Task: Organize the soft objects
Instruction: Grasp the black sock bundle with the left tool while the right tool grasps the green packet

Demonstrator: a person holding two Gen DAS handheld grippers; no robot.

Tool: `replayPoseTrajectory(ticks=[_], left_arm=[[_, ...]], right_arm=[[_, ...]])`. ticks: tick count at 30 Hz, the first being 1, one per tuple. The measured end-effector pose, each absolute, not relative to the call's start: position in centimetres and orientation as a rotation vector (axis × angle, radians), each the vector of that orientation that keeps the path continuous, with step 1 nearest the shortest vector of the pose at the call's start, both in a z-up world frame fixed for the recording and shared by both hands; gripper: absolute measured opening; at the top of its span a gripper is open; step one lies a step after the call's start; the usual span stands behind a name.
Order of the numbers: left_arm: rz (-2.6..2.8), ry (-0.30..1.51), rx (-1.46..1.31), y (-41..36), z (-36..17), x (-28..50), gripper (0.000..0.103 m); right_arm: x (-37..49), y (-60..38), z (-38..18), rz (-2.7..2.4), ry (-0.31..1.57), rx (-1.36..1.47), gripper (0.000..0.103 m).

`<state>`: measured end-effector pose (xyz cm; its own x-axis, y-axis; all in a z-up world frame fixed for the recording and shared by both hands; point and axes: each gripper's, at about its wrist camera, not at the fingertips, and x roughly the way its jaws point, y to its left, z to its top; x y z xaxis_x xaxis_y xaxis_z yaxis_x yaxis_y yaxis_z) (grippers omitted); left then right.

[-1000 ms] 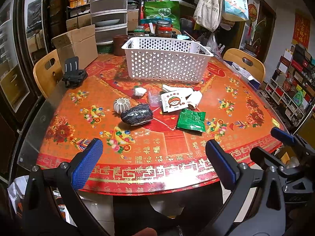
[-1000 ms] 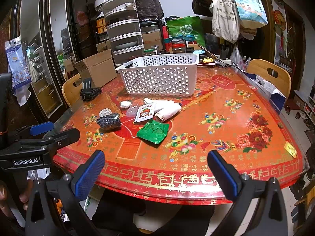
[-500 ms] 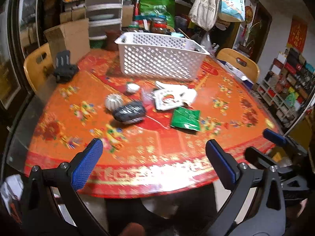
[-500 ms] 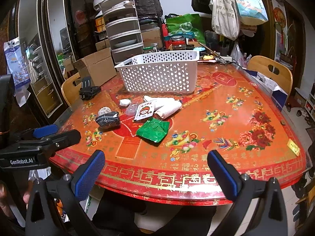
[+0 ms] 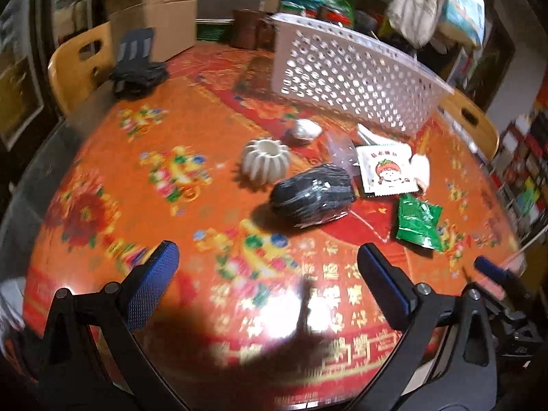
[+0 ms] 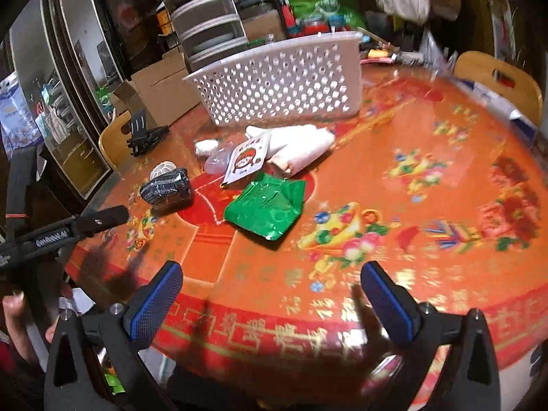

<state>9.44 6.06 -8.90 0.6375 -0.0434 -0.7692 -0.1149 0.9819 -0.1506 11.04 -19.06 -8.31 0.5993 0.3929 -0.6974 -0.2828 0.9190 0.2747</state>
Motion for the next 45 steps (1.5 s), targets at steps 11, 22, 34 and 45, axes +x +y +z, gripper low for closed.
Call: replayPoseTrajectory(ticks=[11,22,34,45], left_arm=[[0.047,0.95,-0.195,2.9,-10.5,16.0,0.073],[0.038,0.913,-0.236,3.8,-10.8,15.0,0.056],[-0.003,0.885,-0.29,5.6,-10.4,13.8,0.057],[-0.026,0.878,-0.331,6.5,-10.5,13.0,0.057]], right_arm=[[13.3,-19.5,-8.7,0.391,0.85,0.15,0.103],[15.1,-18.4,-9.3,0.419,0.862,0.133,0.103],[17.9,-14.2,-9.7,0.354,0.89,-0.075,0.083],[17.6,-13.2,-9.7,0.376,0.861,-0.142,0.053]])
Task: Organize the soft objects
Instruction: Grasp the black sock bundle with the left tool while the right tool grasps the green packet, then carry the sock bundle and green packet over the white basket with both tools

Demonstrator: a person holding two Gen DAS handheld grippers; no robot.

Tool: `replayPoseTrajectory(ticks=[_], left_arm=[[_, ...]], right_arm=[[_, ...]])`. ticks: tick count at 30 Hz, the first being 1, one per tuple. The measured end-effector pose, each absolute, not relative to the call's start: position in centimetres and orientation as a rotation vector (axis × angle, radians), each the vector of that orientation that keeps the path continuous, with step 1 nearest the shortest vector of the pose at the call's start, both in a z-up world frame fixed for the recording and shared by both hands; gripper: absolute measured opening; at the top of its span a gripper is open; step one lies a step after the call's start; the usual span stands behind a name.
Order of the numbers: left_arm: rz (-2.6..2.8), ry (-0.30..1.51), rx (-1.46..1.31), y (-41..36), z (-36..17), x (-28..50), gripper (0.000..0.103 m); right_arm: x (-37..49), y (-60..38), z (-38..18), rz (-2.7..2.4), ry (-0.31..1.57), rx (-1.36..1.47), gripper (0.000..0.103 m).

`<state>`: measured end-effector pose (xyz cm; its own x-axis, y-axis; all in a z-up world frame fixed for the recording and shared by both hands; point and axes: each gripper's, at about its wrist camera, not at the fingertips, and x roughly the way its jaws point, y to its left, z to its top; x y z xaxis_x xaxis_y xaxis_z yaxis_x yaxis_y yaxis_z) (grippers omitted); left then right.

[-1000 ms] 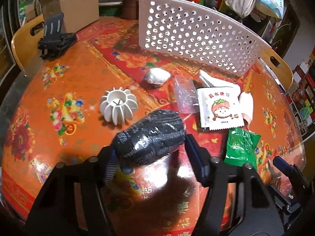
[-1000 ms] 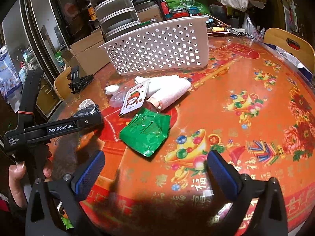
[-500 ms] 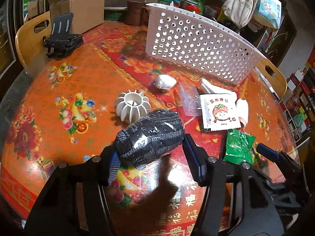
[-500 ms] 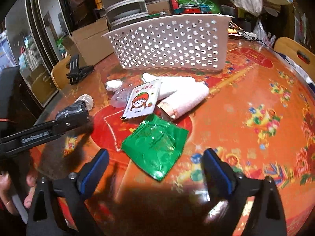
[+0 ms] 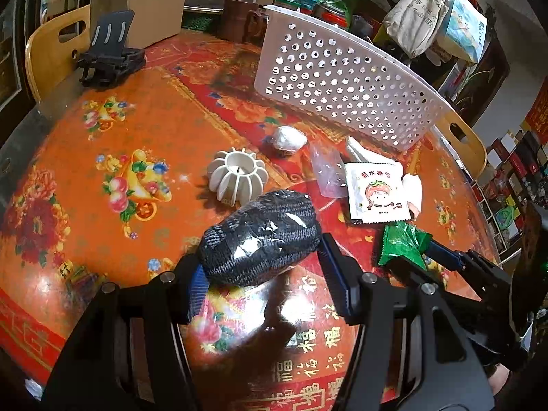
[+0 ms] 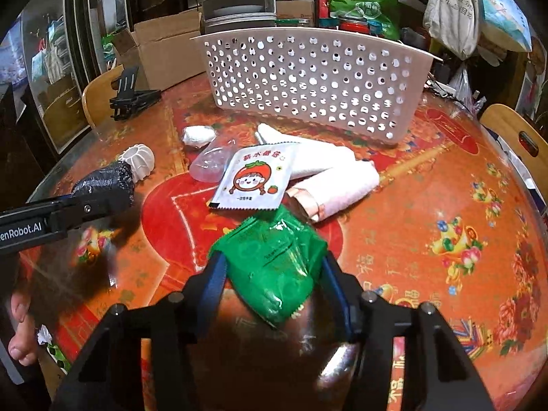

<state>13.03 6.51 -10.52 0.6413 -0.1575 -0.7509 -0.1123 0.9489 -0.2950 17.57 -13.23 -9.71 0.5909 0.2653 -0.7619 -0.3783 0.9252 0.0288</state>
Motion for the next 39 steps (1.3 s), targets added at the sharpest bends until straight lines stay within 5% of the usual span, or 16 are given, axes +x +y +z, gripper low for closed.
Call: replayPoseTrajectory(ticks=[15,39], left_arm=[[-0.028,0.865,-0.334,6.3,-10.1,12.5,0.057],[-0.069,0.74,-0.2,3.3,-2.8,13.7,0.057]], right_arm=[[15.9,-14.4,-9.2,0.446,0.838,-0.072,0.027],[15.0,-19.8,-2.2,0.431,0.661,-0.01,0.026]])
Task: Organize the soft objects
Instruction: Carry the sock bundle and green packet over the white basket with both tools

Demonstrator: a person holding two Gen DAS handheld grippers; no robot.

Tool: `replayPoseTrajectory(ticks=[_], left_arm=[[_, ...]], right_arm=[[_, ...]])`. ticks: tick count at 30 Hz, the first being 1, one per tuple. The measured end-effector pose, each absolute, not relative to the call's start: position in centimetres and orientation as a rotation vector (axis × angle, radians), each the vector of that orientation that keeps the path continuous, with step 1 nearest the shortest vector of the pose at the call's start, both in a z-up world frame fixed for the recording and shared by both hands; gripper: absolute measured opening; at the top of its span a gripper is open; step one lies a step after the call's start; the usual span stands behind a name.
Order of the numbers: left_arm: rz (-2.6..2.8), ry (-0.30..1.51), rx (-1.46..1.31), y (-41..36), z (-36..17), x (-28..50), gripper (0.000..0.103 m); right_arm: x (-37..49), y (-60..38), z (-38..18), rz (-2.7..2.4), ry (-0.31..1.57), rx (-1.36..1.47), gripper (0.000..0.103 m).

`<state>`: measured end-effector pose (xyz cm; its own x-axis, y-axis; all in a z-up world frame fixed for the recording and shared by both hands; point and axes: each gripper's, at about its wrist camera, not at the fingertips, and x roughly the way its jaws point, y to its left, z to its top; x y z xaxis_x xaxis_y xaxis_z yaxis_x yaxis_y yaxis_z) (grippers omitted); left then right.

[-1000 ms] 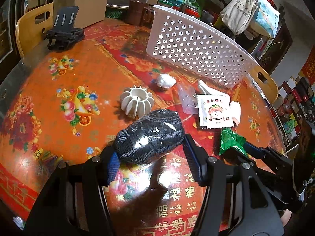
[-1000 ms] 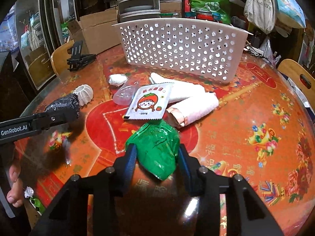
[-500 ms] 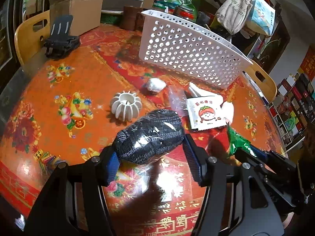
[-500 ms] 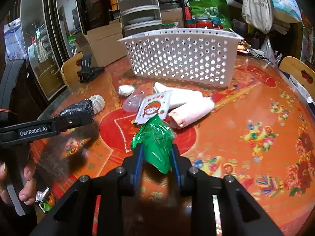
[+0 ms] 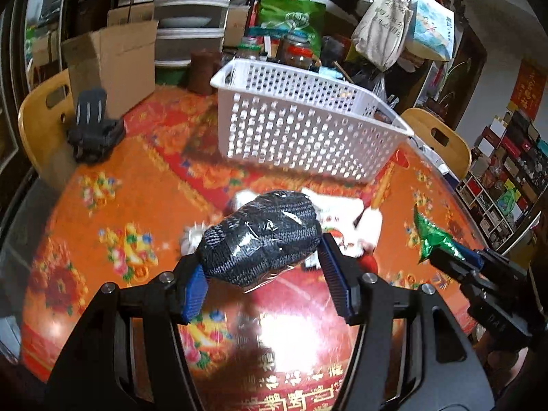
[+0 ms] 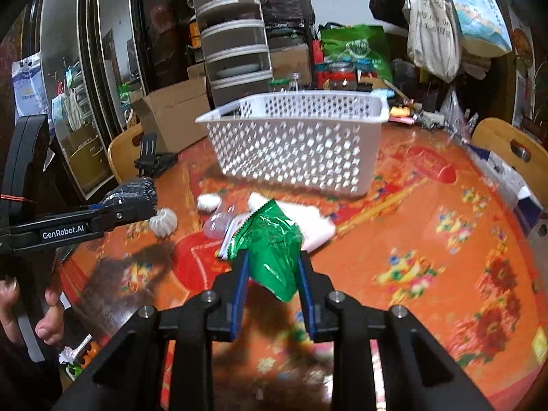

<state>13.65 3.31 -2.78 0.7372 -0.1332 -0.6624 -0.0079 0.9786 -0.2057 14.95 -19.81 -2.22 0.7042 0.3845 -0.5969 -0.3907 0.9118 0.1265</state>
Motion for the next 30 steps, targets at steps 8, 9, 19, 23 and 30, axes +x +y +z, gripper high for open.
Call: replayPoseTrajectory(ticks=[8,9,19,23,30], left_arm=[[-0.094,0.686,-0.153,3.4,2.1,16.4,0.057],[-0.098,0.684,-0.148,3.4,2.7,17.0,0.057],[-0.147,0.711,-0.087,1.6,7.9,25.0,0.057],[-0.134,0.776,-0.099,1.3,8.8,30.1,0.057],[-0.085,0.9,-0.065,0.5,6.7,37.7,0.057]], right_arm=[[17.5,-21.3,2.5,0.418,0.598,-0.007,0.026],[17.8,-21.2,3.1,0.417,0.595,-0.014,0.026],[25.5,-19.5,7.2,0.404,0.639,-0.067,0.026],[30.0,-17.8,7.3,0.379,0.703,-0.099,0.026],[37.2,-17.0,4.6,0.325,0.845,-0.09,0.026]])
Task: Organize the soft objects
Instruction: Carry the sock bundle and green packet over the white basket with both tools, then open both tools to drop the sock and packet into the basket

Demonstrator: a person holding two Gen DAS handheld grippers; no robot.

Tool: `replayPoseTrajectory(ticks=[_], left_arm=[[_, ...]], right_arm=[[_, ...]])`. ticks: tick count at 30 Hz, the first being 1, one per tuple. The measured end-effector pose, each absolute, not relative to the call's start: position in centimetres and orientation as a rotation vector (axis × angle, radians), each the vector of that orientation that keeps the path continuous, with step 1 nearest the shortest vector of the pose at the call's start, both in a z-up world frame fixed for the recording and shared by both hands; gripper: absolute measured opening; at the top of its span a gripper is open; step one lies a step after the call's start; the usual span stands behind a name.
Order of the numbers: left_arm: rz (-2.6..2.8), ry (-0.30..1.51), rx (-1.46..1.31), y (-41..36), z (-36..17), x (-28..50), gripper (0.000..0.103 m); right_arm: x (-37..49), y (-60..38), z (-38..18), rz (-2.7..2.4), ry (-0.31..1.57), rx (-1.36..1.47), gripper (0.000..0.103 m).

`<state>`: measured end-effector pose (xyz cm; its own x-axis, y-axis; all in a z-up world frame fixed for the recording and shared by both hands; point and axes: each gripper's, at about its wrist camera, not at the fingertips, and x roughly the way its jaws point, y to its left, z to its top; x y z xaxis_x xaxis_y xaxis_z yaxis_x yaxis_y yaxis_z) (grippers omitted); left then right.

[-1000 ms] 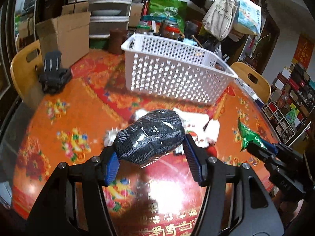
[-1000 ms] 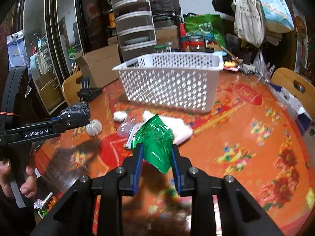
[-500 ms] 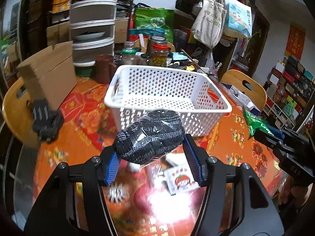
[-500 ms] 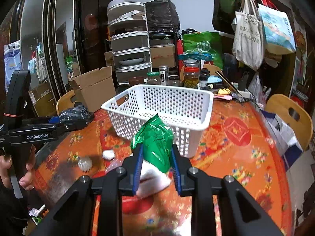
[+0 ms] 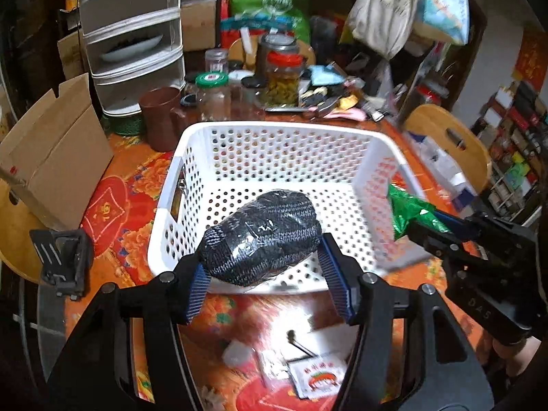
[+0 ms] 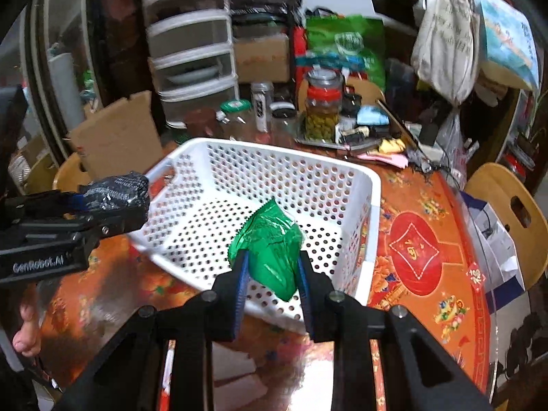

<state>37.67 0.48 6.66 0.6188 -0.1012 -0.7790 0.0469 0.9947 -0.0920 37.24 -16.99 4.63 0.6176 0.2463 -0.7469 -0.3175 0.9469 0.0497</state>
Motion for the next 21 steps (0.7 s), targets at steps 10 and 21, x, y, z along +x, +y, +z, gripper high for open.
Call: replayPoseTrajectory(ticks=[10,21], left_arm=[[-0.052,1.056,-0.049,0.5,1.2,43.6,0.057],[-0.063,1.065,-0.045,-0.2,-0.3,44.9,0.066]], right_arm=[[42.1,-16.8,1.4,0.302,0.955,-0.087,0.026],[43.2,-16.5,0.6,0.301,0.964,-0.095,0.035]])
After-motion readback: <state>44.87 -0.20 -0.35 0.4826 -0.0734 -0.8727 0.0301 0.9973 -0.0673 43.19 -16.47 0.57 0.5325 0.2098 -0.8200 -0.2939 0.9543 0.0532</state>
